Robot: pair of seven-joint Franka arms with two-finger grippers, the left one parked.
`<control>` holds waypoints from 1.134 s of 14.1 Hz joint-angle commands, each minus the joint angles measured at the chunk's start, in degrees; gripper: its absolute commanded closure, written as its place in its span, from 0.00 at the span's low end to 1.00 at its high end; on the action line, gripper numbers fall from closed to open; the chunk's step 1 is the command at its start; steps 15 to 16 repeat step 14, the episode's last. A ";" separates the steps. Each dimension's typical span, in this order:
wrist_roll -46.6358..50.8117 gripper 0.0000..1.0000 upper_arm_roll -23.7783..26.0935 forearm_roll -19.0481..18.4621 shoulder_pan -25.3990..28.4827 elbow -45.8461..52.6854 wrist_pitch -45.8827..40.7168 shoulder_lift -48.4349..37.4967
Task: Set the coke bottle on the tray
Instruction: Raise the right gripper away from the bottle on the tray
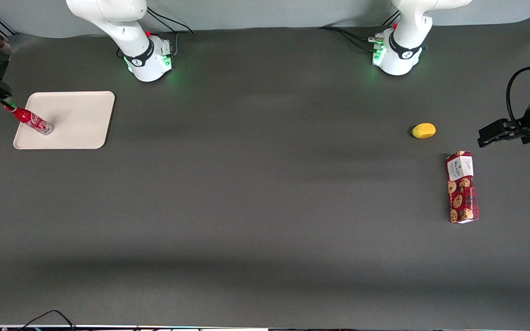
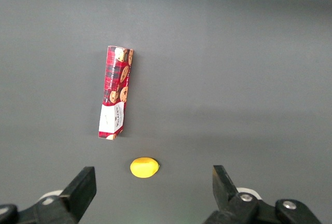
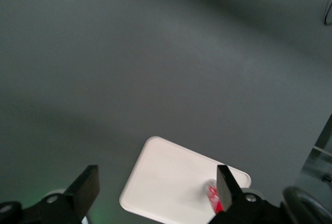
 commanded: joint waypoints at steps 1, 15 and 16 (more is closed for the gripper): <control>14.44 0.00 7.50 2.80 -0.45 7.39 -1.60 6.02; 30.05 0.00 10.87 8.52 -0.80 14.89 -1.60 10.26; 30.05 0.00 10.87 8.52 -0.80 14.89 -1.60 10.26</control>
